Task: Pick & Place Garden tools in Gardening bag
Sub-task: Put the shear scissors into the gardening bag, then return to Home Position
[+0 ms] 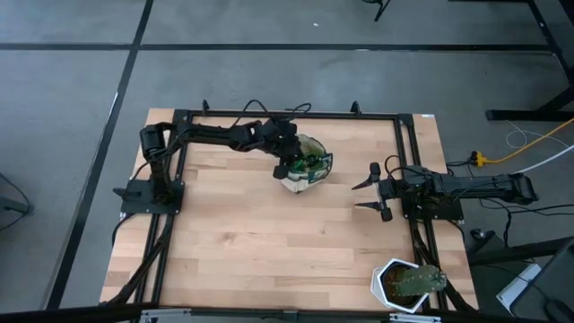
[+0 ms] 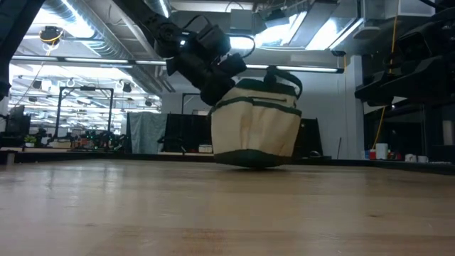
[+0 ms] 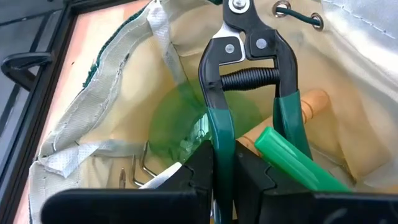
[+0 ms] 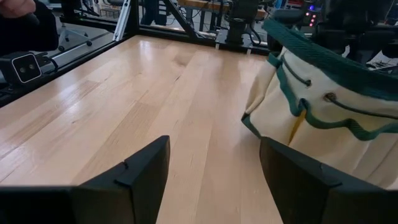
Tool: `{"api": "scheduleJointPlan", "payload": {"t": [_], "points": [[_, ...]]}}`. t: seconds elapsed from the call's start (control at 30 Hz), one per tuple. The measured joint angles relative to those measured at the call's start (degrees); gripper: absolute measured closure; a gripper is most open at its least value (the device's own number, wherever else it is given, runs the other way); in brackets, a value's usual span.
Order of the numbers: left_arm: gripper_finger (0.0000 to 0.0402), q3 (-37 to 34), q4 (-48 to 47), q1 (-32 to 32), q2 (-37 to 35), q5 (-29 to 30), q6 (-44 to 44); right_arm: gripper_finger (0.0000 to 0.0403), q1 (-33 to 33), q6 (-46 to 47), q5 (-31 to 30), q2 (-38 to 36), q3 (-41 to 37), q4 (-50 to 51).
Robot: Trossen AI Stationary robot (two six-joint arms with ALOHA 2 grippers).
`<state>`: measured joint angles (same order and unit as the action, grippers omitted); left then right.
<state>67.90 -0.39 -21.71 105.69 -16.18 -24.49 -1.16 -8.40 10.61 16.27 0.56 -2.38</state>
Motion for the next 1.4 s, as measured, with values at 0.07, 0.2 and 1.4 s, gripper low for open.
{"api": "scheduleJointPlan", "payload": {"t": [0.07, 0.2, 1.4], "points": [[0.0375, 0.00, 0.21, 0.33, 0.00, 0.15, 0.15, 0.0153, -0.01, 0.00, -0.01, -0.02, 0.00, 0.00], [0.0375, 0.00, 0.92, 0.34, -0.05, 1.49, 4.41, 0.0153, 0.01, 0.00, -0.02, -0.02, 0.00, -0.01], [0.0245, 0.24, -4.71, 1.87, -10.50, -6.44, 0.59, 0.0153, 0.01, 0.00, 0.00, -0.02, 0.00, -0.01]]}}
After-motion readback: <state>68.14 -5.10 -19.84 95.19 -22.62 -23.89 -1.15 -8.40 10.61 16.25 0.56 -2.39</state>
